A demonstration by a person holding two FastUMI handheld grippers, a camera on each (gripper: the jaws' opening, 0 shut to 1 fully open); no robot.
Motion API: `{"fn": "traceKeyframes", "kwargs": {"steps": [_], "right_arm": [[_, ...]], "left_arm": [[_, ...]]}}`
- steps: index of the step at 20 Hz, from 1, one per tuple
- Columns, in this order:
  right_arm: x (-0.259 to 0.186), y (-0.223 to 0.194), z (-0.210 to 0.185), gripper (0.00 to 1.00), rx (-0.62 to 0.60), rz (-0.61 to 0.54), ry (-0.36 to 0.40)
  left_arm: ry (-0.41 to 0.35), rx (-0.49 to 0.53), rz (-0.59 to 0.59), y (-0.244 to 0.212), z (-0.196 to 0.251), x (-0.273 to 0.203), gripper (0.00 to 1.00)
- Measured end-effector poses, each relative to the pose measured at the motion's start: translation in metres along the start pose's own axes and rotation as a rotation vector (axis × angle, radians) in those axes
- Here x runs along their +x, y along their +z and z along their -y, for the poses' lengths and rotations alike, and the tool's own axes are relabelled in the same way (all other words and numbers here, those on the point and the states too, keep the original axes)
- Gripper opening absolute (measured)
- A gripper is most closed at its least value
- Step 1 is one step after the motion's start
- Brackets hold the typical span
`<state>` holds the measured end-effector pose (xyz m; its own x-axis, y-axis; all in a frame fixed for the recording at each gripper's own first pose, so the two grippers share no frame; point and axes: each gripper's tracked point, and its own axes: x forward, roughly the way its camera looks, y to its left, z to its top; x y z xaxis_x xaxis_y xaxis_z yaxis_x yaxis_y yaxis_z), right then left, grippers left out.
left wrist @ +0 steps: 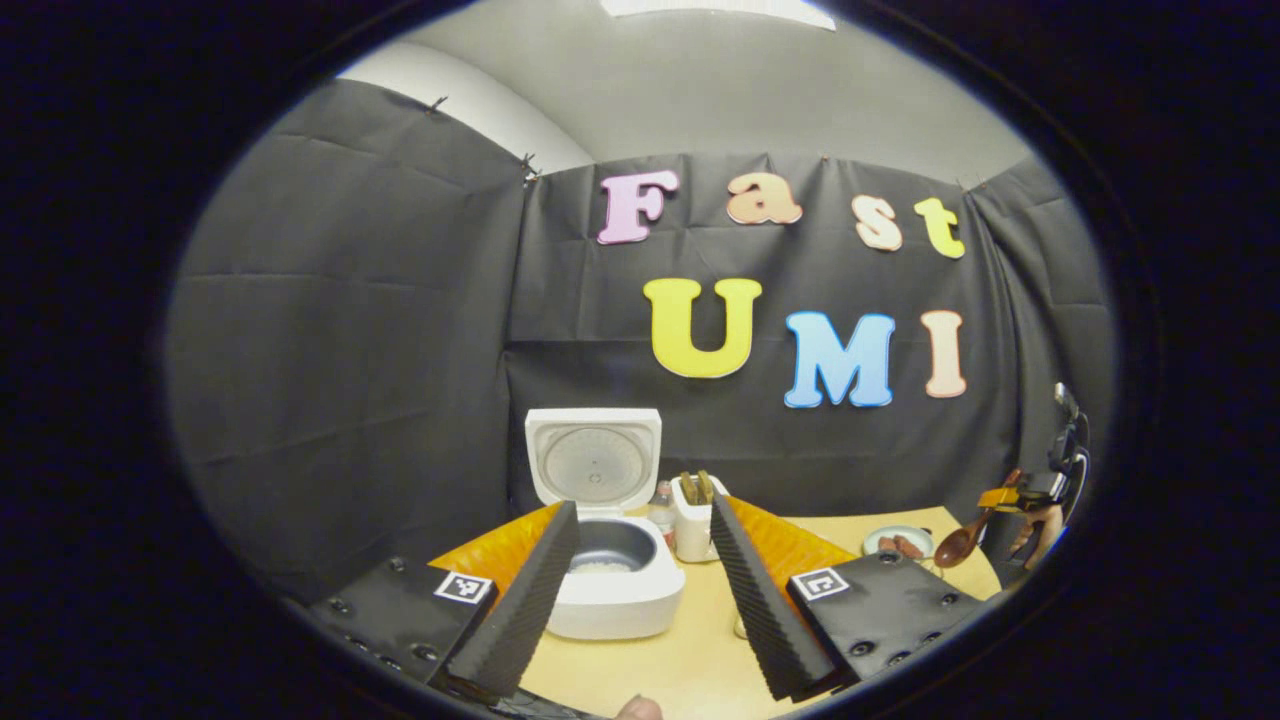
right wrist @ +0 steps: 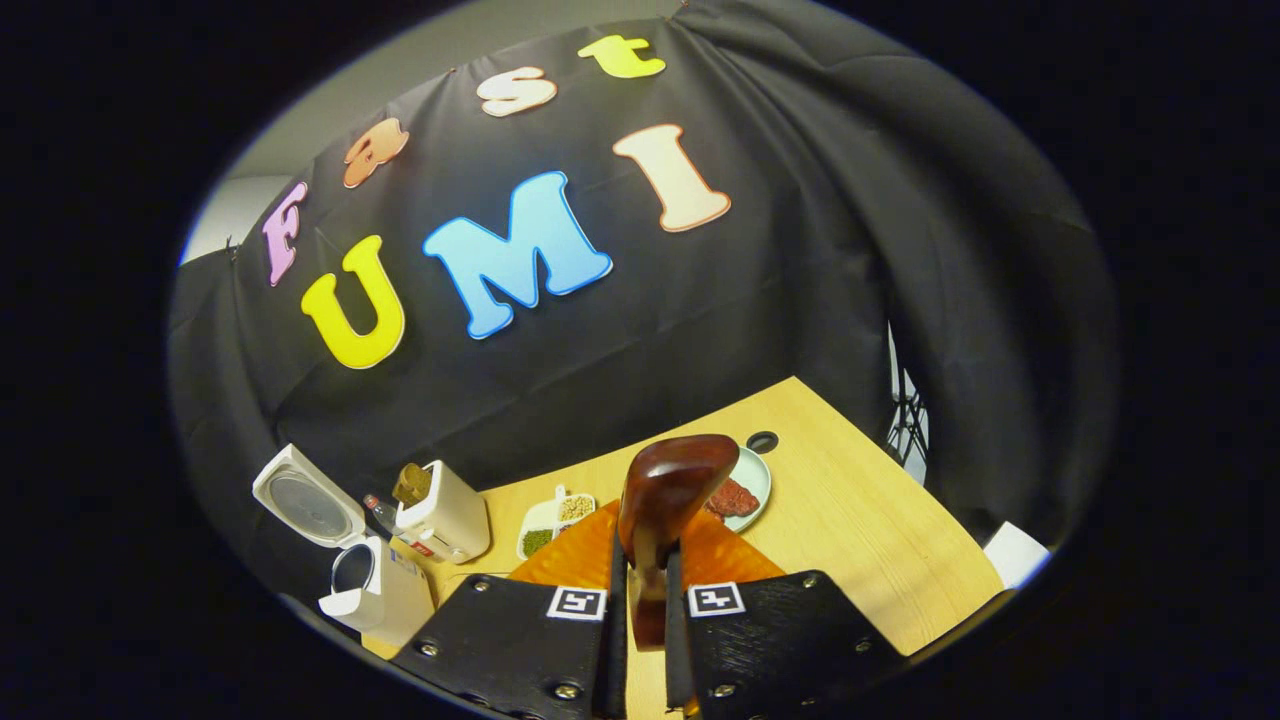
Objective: Close the left gripper, press the button to open the rice cooker; take a wooden spoon from the chopstick holder with the right hand, scoop a spoonful of rice and pour it into the rice cooker, then put the wooden spoon back into the chopstick holder.
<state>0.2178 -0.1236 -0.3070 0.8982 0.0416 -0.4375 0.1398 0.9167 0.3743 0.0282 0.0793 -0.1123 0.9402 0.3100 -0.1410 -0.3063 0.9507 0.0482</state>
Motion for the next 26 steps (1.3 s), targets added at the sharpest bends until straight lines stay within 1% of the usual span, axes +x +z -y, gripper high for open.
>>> {"fn": "traceKeyframes", "kwargs": {"steps": [2,4,7,9,12,14,15,16,17,20,22,25,26], "right_arm": [[-0.026,0.005,-0.021,0.16,-0.003,0.026,-0.005],[-0.051,0.006,-0.049,0.16,0.008,0.052,0.011],[-0.077,0.0,-0.091,0.16,-0.009,0.074,0.039],[-0.085,-0.009,-0.117,0.16,-0.035,0.07,0.057],[-0.084,-0.018,-0.151,0.15,-0.061,0.062,0.088],[-0.077,-0.025,-0.17,0.16,-0.089,0.049,0.104],[-0.07,-0.028,-0.179,0.16,-0.107,0.046,0.111],[-0.062,-0.032,-0.186,0.16,-0.126,0.04,0.111],[-0.054,-0.036,-0.192,0.16,-0.149,0.035,0.118],[-0.017,-0.062,-0.203,0.16,-0.237,0.006,0.122],[0.007,-0.081,-0.206,0.16,-0.31,-0.007,0.111],[0.044,-0.111,-0.206,0.16,-0.415,-0.037,0.091],[0.055,-0.122,-0.205,0.16,-0.427,-0.056,0.096]], "left_arm": [[-0.029,-0.027,0.01,0.001,-0.016,0.002,0.94],[-0.052,-0.05,0.016,-0.001,-0.033,0.005,0.94],[-0.091,-0.091,0.023,-0.006,-0.052,0.006,0.91],[-0.097,-0.093,0.021,-0.01,-0.067,0.008,0.9],[-0.099,-0.114,0.023,-0.013,-0.081,0.01,0.9],[-0.079,-0.108,0.018,-0.014,-0.093,0.013,1.0],[-0.069,-0.113,0.019,-0.015,-0.098,0.015,1.0],[-0.059,-0.121,0.018,-0.018,-0.101,0.016,0.9],[-0.049,-0.126,0.012,-0.02,-0.104,0.019,1.0],[-0.011,-0.109,-0.013,-0.029,-0.11,0.028,1.0],[0.012,-0.094,-0.009,-0.028,-0.113,0.03,0.96],[0.035,-0.063,-0.028,-0.035,-0.111,0.038,0.95],[0.042,-0.058,-0.04,-0.041,-0.111,0.042,0.9]]}}
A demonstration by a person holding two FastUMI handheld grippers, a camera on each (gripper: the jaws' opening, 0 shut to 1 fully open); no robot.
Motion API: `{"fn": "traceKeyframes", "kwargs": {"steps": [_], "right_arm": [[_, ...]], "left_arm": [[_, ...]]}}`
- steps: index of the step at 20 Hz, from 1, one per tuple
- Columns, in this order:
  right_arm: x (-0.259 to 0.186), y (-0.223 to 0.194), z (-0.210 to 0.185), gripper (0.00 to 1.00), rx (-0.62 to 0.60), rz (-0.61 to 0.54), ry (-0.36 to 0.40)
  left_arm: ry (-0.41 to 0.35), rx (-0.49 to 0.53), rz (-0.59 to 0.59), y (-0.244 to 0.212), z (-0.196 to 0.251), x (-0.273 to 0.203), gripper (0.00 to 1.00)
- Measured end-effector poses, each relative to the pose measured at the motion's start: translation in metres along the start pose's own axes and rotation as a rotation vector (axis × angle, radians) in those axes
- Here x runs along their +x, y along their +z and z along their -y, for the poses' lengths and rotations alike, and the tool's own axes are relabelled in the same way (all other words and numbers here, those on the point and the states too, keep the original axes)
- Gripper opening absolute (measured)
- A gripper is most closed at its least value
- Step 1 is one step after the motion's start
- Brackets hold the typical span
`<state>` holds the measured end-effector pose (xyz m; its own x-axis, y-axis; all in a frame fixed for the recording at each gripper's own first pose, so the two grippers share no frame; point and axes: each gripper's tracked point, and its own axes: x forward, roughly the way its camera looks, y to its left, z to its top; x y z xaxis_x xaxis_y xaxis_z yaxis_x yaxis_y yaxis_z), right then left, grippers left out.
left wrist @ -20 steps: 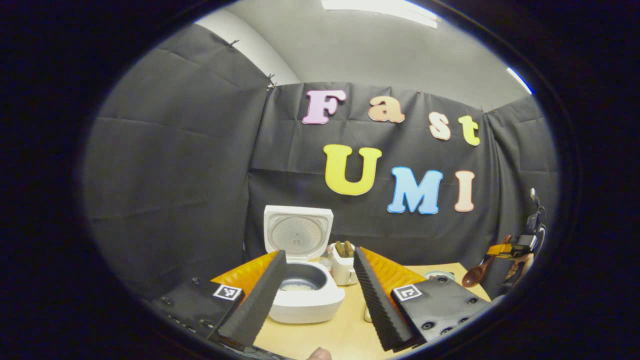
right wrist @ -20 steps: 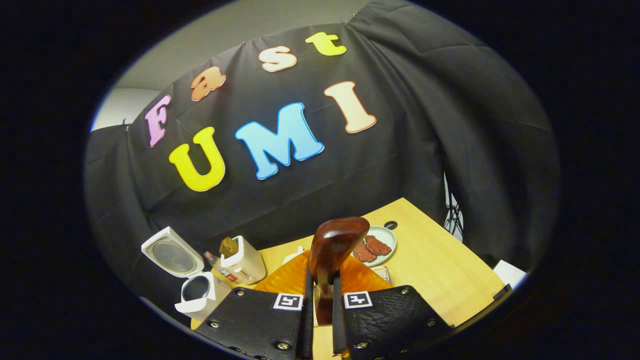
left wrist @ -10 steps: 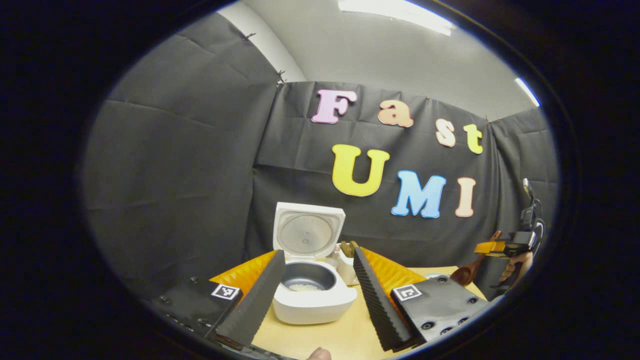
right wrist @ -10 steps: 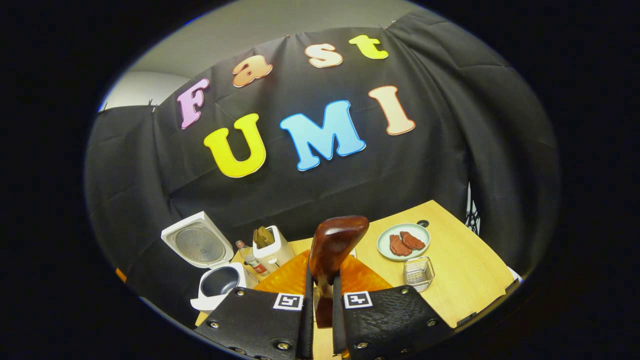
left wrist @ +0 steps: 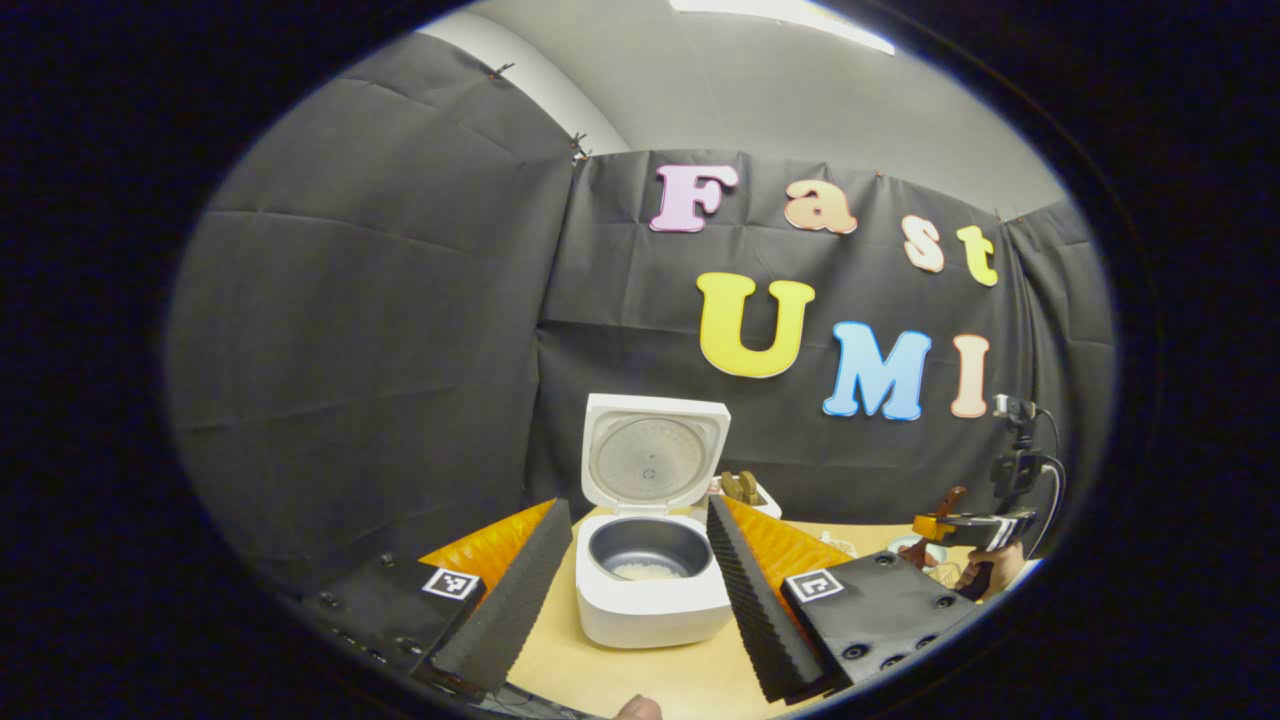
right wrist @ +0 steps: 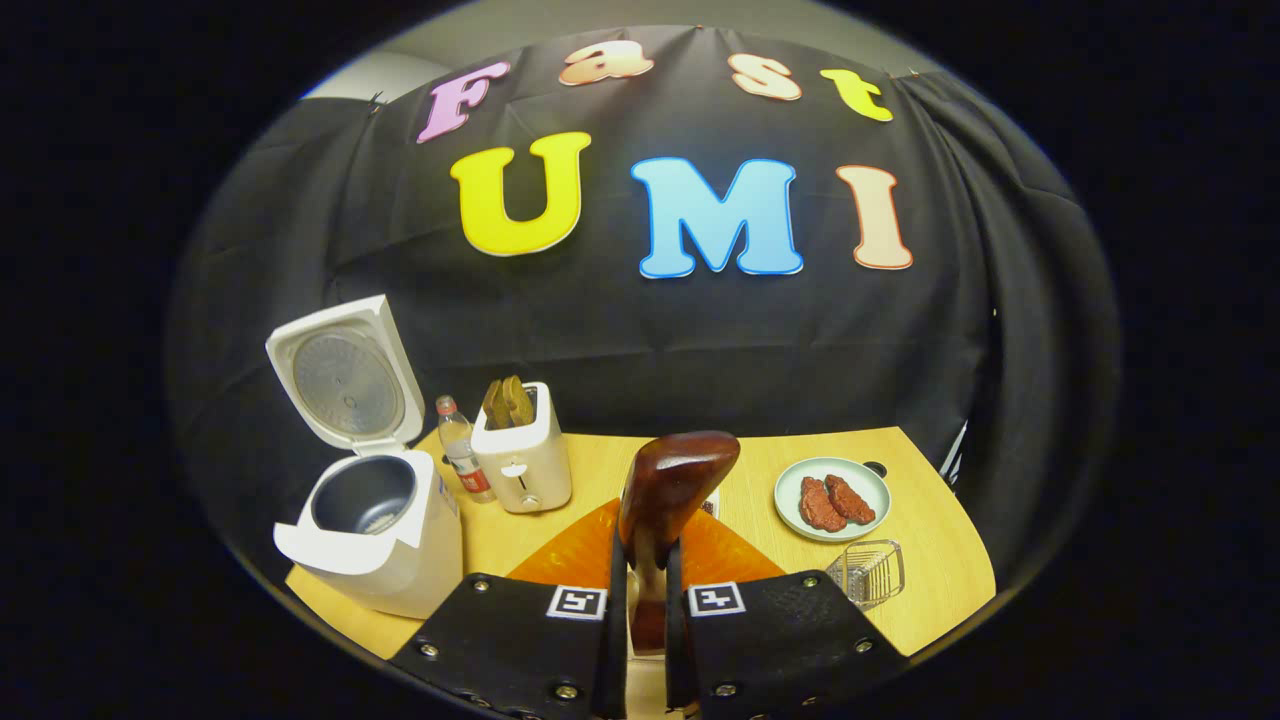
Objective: Close the left gripper, press the button to open the rice cooker; take a wooden spoon from the chopstick holder with the right hand, scoop a spoonful of rice and pour it into the rice cooker, then put the wooden spoon back into the chopstick holder.
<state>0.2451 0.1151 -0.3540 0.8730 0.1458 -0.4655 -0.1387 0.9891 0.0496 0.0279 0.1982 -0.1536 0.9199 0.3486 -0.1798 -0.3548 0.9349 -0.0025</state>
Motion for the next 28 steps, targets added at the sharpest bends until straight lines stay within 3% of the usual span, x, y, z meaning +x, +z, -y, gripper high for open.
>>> {"fn": "traceKeyframes", "kwargs": {"steps": [2,8,14,17,19,21,22,23,28], "right_arm": [[0.021,-0.016,-0.003,0.16,-0.007,-0.035,0.013],[0.074,-0.053,0.011,0.16,-0.076,-0.118,-0.037],[0.095,-0.087,-0.012,0.16,-0.113,-0.186,-0.006],[0.094,-0.098,-0.039,0.16,0.053,-0.245,0.078],[0.095,-0.097,-0.044,0.16,0.166,-0.269,0.101],[0.094,-0.096,-0.044,0.16,0.272,-0.287,0.129],[0.093,-0.097,-0.043,0.16,0.324,-0.297,0.14],[0.092,-0.096,-0.038,0.16,0.364,-0.303,0.142],[0.081,-0.079,-0.015,0.16,0.486,-0.271,0.146]], "left_arm": [[0.019,0.003,-0.023,-0.008,-0.001,0.003,0.95],[0.041,0.028,-0.064,-0.023,0.001,0.008,0.95],[0.068,0.027,-0.096,-0.035,-0.003,0.013,0.95],[0.084,0.02,-0.105,-0.039,-0.006,0.013,0.9],[0.094,0.014,-0.111,-0.044,-0.01,0.012,0.96],[0.098,0.019,-0.109,-0.043,-0.014,0.006,1.0],[0.1,0.024,-0.11,-0.042,-0.015,0.006,0.9],[0.103,0.028,-0.113,-0.042,-0.016,0.005,0.96],[0.101,0.038,-0.109,-0.036,-0.016,0.004,0.95]]}}
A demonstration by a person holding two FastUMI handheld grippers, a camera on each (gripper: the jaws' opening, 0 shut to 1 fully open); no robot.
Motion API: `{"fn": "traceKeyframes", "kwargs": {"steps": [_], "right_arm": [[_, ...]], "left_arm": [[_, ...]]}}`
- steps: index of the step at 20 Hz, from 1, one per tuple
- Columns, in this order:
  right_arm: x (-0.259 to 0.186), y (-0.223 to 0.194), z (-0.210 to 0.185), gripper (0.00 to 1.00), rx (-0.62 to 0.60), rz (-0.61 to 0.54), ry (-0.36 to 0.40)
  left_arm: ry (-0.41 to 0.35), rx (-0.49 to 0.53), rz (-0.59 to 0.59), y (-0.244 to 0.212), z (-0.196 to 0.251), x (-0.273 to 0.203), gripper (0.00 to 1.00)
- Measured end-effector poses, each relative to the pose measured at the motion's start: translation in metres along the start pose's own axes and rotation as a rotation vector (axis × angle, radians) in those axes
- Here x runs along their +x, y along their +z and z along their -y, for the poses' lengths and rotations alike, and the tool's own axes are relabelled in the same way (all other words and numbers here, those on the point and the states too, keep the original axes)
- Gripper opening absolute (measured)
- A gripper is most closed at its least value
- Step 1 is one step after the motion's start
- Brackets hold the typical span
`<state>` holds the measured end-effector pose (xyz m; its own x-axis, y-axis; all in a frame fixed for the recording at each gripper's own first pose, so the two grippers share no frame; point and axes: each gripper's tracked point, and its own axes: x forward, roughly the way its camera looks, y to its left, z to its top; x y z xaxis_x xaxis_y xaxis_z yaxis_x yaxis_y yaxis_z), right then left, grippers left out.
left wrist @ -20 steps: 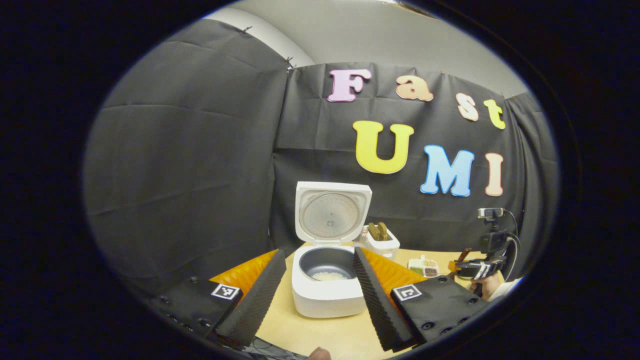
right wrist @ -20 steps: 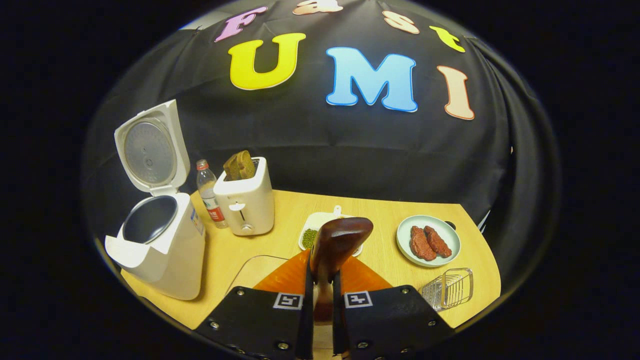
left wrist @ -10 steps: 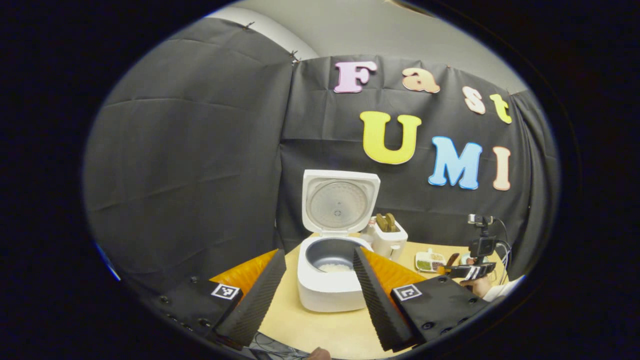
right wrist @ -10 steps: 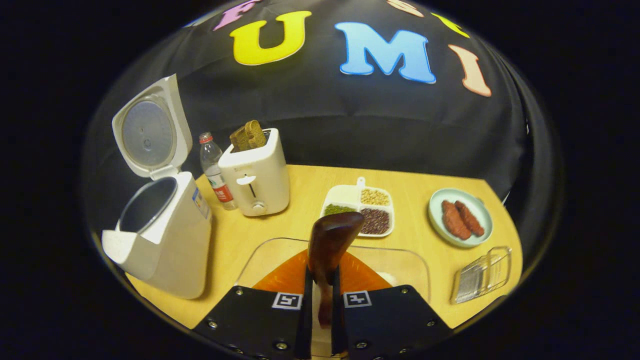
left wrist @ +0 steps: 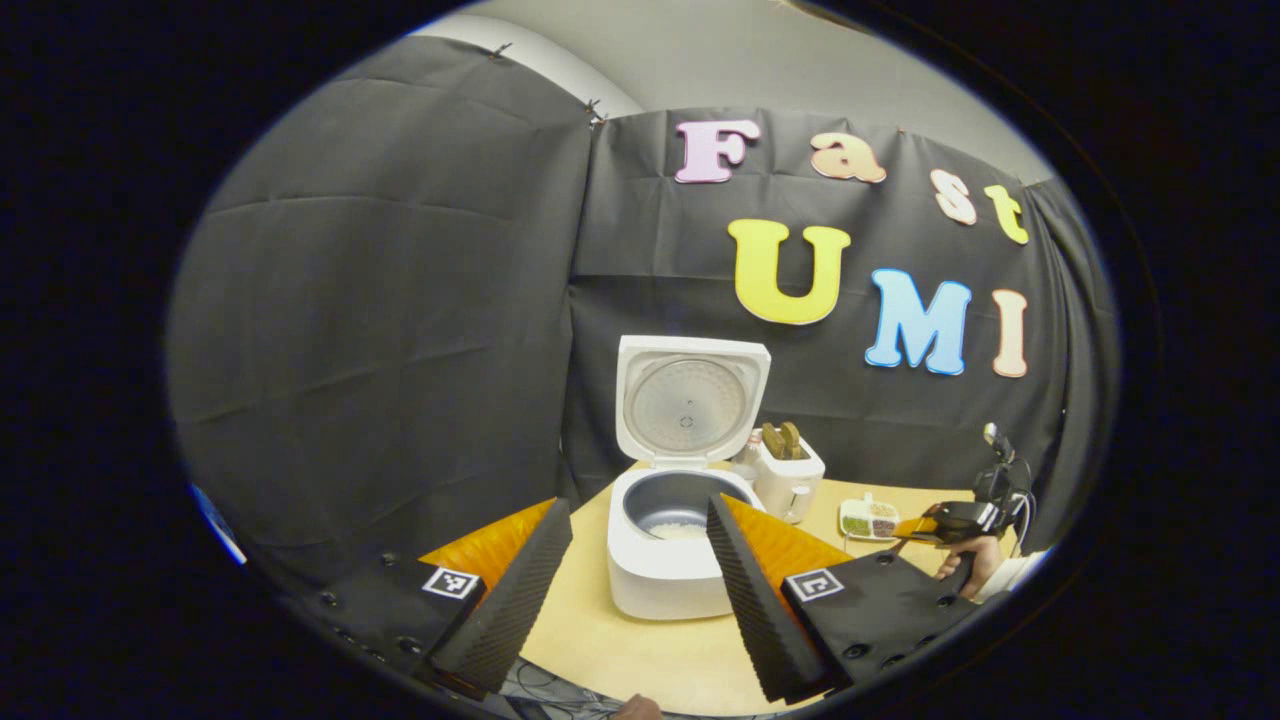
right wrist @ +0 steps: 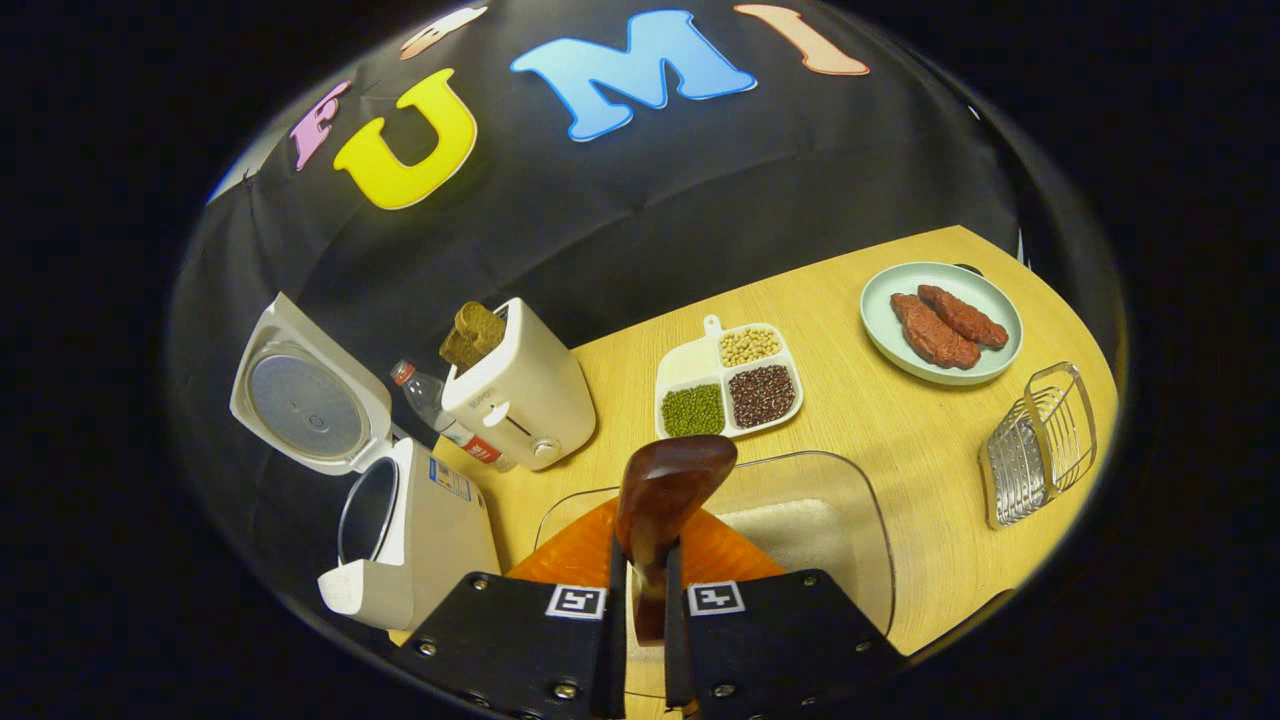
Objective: Close the left gripper, press the button to open the rice cooker; take a wooden spoon from the chopstick holder with the right hand, scoop a spoonful of rice and pour it into the rice cooker, then put the wooden spoon back into the chopstick holder.
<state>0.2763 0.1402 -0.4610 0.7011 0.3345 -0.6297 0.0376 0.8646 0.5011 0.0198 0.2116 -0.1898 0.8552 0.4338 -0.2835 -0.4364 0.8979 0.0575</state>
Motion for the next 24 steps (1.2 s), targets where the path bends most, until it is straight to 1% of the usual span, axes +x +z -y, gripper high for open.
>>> {"fn": "traceKeyframes", "kwargs": {"steps": [2,9,13,16,17,19,23,24], "right_arm": [[-0.01,0.012,0.0,0.16,0.046,0.024,0.018],[-0.041,0.038,-0.003,0.16,0.132,0.064,0.079],[-0.053,0.046,-0.008,0.15,0.157,0.076,0.108],[-0.058,0.054,-0.011,0.16,0.206,0.083,0.133],[-0.061,0.057,-0.014,0.16,0.229,0.087,0.145],[-0.068,0.065,-0.024,0.15,0.266,0.098,0.177],[-0.083,0.084,-0.058,0.15,0.335,0.118,0.252],[-0.087,0.087,-0.07,0.15,0.333,0.121,0.268]], "left_arm": [[-0.009,0.011,0.007,0.005,0.005,0.0,0.95],[-0.044,0.021,0.04,0.02,0.02,-0.003,0.95],[-0.044,0.025,0.055,0.026,0.02,-0.008,0.95],[-0.036,0.028,0.06,0.028,0.013,-0.015,0.95],[-0.032,0.029,0.063,0.029,0.01,-0.016,1.0],[-0.022,0.026,0.064,0.03,0.003,-0.019,0.95],[-0.001,0.019,0.069,0.031,-0.012,-0.021,0.95],[0.005,0.018,0.072,0.031,-0.016,-0.022,0.95]]}}
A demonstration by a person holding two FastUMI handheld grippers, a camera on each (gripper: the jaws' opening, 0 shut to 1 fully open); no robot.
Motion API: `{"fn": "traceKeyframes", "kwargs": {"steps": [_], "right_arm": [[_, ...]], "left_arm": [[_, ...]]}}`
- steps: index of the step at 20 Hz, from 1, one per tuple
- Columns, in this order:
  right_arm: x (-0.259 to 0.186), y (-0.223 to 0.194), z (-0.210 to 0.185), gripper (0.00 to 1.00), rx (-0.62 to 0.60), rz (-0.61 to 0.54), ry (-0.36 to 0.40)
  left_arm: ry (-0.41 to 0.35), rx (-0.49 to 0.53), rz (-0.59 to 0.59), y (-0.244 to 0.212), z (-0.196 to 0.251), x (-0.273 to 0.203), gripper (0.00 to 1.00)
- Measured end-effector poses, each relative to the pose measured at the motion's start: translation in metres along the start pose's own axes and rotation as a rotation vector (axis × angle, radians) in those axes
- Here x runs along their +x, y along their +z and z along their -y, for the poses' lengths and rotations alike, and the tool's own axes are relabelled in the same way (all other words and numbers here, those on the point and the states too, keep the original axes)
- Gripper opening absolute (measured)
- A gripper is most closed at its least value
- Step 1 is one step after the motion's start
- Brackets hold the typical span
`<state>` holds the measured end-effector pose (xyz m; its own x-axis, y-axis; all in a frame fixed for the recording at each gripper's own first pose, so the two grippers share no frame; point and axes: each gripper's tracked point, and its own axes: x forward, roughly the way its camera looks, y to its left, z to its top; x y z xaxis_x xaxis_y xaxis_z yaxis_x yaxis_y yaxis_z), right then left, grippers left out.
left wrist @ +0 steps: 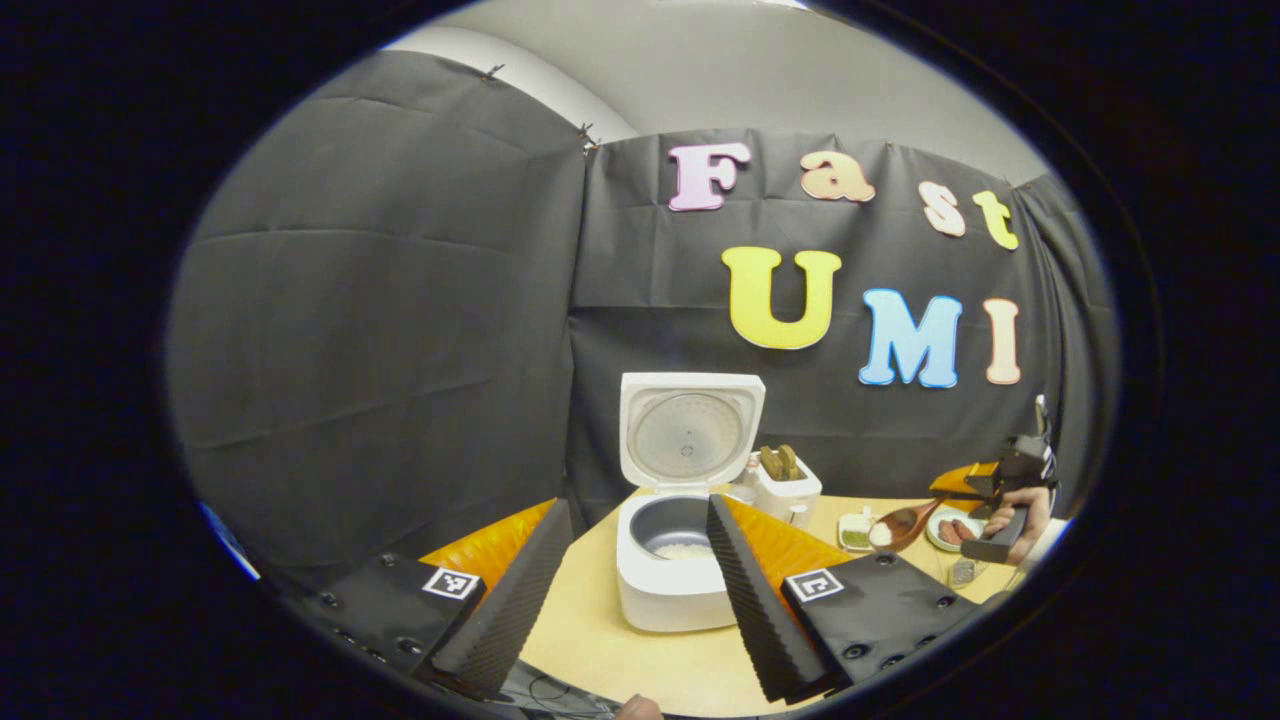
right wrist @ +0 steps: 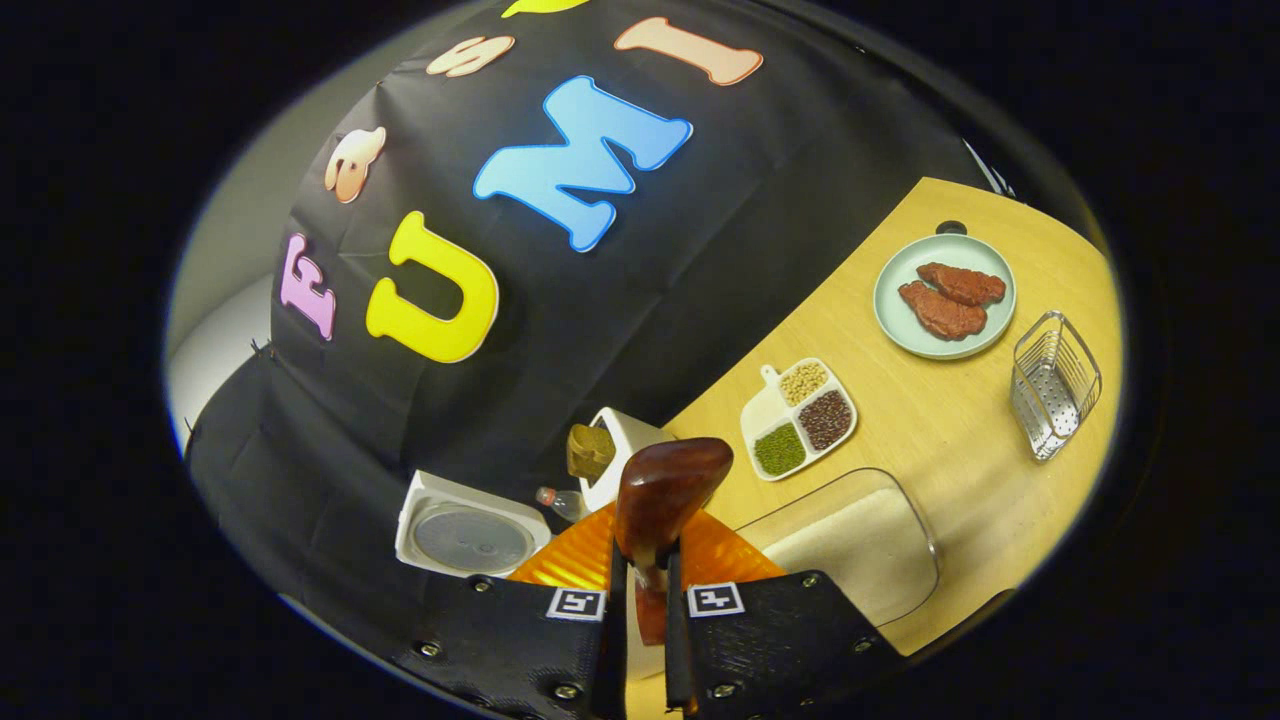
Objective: Close the left gripper, press the button to open the rice cooker; take a wooden spoon from the chopstick holder with the right hand, scoop a spoonful of rice and pour it into the rice cooker, then put the wooden spoon back into the chopstick holder.
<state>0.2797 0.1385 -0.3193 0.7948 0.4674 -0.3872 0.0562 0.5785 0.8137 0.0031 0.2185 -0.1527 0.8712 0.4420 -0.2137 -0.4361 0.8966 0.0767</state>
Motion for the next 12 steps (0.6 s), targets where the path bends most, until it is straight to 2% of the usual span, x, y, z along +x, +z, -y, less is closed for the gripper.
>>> {"fn": "traceKeyframes", "kwargs": {"steps": [3,6,12], "right_arm": [[0.002,-0.008,-0.039,0.16,-0.044,-0.011,0.045],[0.014,-0.029,-0.079,0.15,-0.032,-0.039,0.102],[0.055,-0.093,-0.143,0.15,-0.042,-0.109,0.161]], "left_arm": [[0.016,-0.008,0.014,0.005,-0.013,-0.002,0.95],[0.034,-0.022,0.023,0.005,-0.028,-0.003,0.95],[0.075,-0.033,0.018,-0.003,-0.062,-0.014,0.95]]}}
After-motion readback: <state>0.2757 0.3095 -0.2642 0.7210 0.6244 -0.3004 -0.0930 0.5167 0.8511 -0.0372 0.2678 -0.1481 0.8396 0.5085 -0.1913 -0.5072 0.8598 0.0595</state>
